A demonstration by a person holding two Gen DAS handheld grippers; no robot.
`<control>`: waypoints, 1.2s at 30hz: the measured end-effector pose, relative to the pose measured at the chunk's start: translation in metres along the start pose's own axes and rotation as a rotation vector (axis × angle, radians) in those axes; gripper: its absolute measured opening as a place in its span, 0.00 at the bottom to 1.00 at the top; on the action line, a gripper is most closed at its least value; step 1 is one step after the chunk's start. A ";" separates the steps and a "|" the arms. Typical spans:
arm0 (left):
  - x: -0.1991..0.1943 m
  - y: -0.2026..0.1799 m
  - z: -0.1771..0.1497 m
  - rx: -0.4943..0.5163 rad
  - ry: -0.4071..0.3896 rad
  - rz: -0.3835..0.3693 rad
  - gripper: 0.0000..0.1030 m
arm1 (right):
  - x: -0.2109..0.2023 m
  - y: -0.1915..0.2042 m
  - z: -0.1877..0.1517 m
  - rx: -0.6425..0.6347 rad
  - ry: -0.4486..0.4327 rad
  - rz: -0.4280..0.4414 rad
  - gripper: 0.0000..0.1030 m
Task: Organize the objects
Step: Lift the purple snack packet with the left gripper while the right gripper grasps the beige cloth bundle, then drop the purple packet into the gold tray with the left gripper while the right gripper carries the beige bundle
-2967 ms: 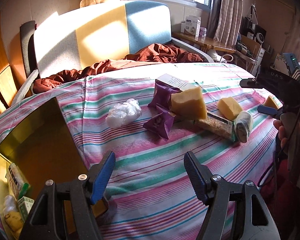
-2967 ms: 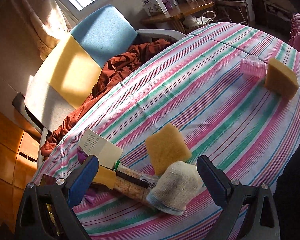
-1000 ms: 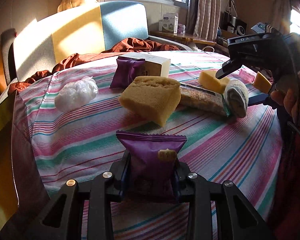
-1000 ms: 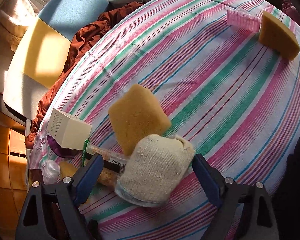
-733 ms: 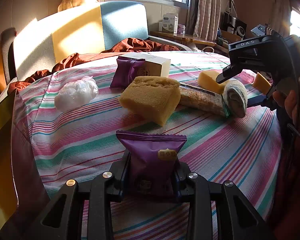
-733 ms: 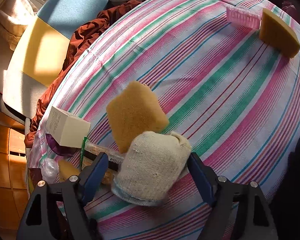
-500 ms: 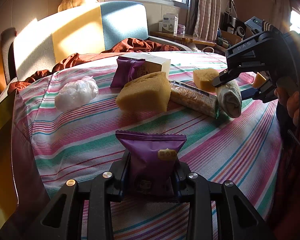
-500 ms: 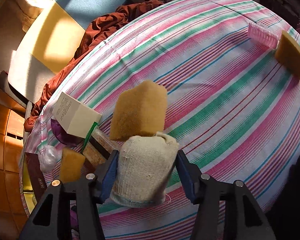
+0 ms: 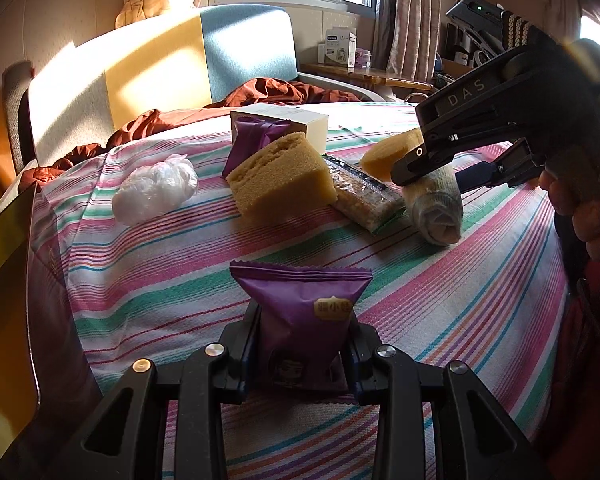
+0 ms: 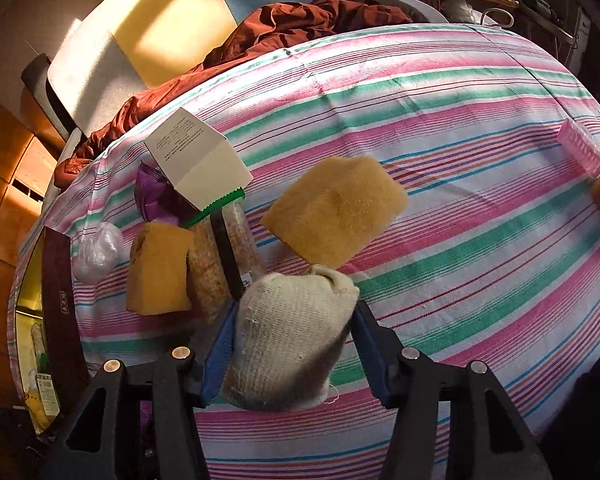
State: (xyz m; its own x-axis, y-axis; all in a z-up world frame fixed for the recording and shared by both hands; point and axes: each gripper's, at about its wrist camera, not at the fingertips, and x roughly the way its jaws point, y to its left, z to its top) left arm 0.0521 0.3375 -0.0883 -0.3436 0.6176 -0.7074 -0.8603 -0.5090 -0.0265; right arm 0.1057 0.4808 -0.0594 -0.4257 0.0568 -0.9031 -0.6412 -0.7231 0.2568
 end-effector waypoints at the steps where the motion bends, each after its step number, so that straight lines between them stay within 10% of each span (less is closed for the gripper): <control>1: 0.000 0.000 0.000 0.000 0.000 0.001 0.35 | 0.000 0.001 0.000 -0.005 -0.001 -0.003 0.55; 23: -0.013 0.000 -0.003 -0.009 0.038 0.018 0.33 | -0.018 0.032 -0.005 -0.152 -0.101 0.066 0.55; 36: -0.103 0.051 0.006 -0.165 -0.056 0.026 0.33 | -0.024 0.046 -0.010 -0.223 -0.131 0.065 0.54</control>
State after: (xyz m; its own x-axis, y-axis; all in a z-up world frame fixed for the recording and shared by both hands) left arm 0.0412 0.2509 -0.0128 -0.3896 0.6333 -0.6687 -0.7788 -0.6141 -0.1277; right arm 0.0930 0.4390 -0.0297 -0.5497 0.0837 -0.8312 -0.4596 -0.8612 0.2172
